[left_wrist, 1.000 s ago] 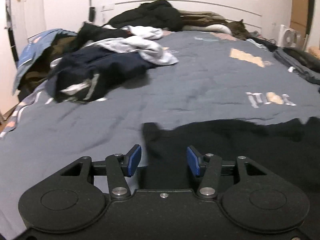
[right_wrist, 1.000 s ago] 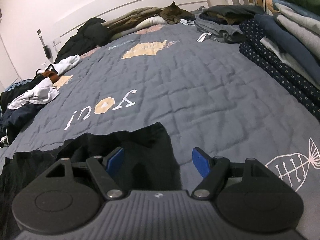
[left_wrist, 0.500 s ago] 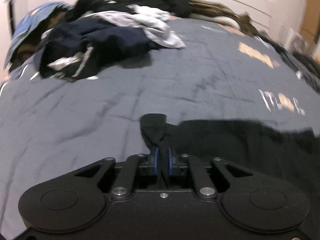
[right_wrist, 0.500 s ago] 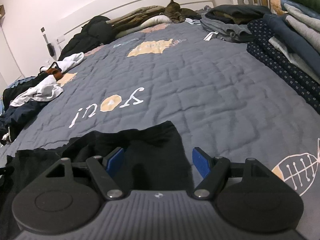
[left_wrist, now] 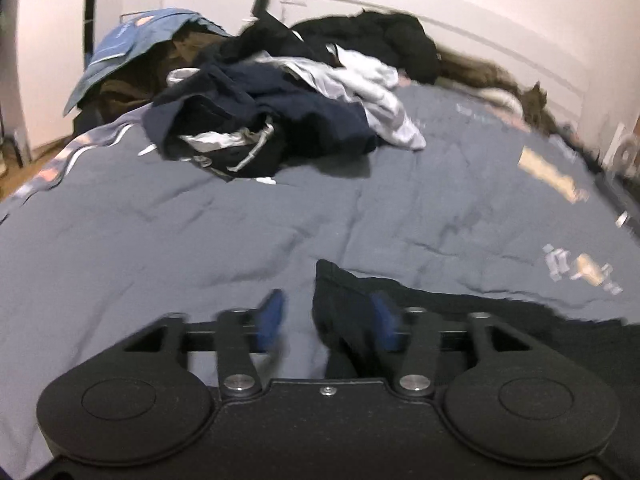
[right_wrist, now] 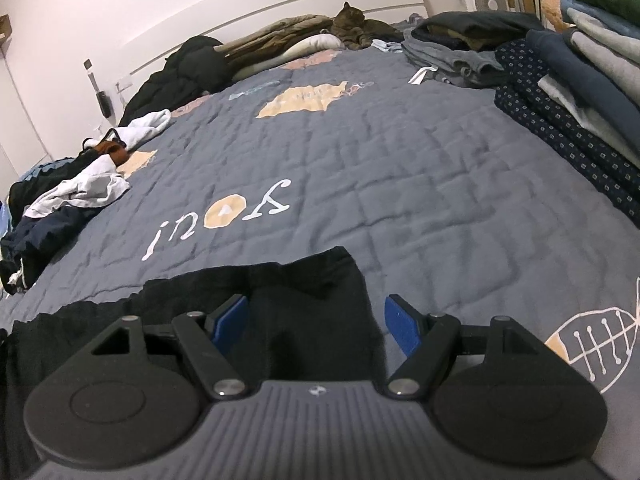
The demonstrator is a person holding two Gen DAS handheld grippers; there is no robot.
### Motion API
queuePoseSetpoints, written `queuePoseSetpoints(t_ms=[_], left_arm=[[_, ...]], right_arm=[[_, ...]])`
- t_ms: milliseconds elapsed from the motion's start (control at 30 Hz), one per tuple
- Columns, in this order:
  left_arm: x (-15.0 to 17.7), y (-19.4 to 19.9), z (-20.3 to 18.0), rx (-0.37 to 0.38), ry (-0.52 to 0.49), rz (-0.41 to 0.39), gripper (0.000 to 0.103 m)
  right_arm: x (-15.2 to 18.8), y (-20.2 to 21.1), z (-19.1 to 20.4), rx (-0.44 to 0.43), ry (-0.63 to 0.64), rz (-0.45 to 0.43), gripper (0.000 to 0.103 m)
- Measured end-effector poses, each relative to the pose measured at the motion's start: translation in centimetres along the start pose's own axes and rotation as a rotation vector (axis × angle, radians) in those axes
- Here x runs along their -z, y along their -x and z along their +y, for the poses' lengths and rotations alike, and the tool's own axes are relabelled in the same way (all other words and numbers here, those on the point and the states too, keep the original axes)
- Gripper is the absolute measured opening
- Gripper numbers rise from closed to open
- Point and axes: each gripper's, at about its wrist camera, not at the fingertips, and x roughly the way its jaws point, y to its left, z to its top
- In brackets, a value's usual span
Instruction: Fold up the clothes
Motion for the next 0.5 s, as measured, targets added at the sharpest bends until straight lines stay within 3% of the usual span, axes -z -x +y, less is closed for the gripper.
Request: queuePoseSetpoints(t_ms=[200, 400, 500], left_arm=[[3.0, 7.0, 1.9, 0.086, 0.025, 0.053, 0.058], [5.0, 11.9, 3.9, 0.142, -0.089, 0.130, 0.059], [6.1, 13.4, 4.9, 0.212, -0.094, 0.159, 0.059]], right_arm=[[0.0, 0.9, 1.2, -0.022, 0.037, -0.008, 0.075], [0.3, 3.9, 3.0, -0.062, 0.061, -0.044, 0.075], [1.1, 6.2, 3.7, -0.088, 0.055, -0.054, 0.075]])
